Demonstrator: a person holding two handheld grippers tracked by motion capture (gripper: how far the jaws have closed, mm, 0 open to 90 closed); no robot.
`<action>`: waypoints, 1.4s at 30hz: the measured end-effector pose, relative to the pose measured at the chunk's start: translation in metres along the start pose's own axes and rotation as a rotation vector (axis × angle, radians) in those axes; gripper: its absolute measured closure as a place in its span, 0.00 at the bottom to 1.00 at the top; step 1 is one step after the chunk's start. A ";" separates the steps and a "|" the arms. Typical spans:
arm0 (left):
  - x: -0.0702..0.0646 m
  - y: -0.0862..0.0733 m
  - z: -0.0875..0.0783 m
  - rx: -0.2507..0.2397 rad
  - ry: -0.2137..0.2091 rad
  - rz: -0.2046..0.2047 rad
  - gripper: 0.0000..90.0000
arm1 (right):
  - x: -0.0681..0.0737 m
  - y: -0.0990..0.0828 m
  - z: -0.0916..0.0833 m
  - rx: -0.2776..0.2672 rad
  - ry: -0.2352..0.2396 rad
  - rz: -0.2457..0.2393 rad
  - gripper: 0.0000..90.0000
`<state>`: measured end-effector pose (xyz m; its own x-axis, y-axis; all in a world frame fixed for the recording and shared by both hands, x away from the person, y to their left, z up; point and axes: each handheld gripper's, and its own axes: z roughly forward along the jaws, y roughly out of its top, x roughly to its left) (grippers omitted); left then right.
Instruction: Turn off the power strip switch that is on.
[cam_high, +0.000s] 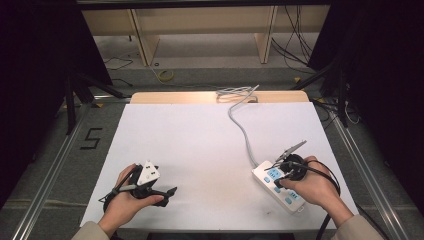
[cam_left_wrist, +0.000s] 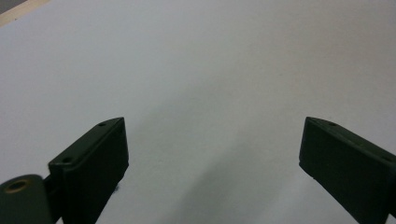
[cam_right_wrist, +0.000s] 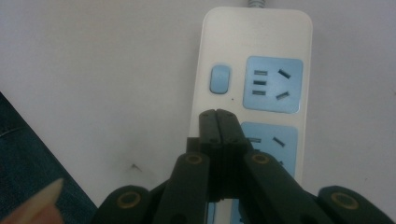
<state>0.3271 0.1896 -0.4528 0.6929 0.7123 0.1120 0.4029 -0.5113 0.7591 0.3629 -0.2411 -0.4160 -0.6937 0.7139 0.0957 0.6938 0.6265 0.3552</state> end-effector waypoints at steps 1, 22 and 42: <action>0.000 0.000 0.000 0.001 0.000 0.002 0.08 | 0.000 0.000 0.001 0.003 0.003 -0.005 1.00; 0.000 0.000 0.000 -0.003 0.001 0.002 0.08 | 0.000 0.002 0.010 0.065 0.005 -0.005 1.00; -0.001 0.000 0.000 -0.002 0.000 0.001 0.08 | 0.003 0.004 0.014 0.103 -0.013 -0.020 1.00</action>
<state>0.3266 0.1891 -0.4529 0.6931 0.7120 0.1128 0.4009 -0.5108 0.7605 0.3662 -0.2319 -0.4269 -0.7053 0.7047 0.0776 0.6967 0.6687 0.2597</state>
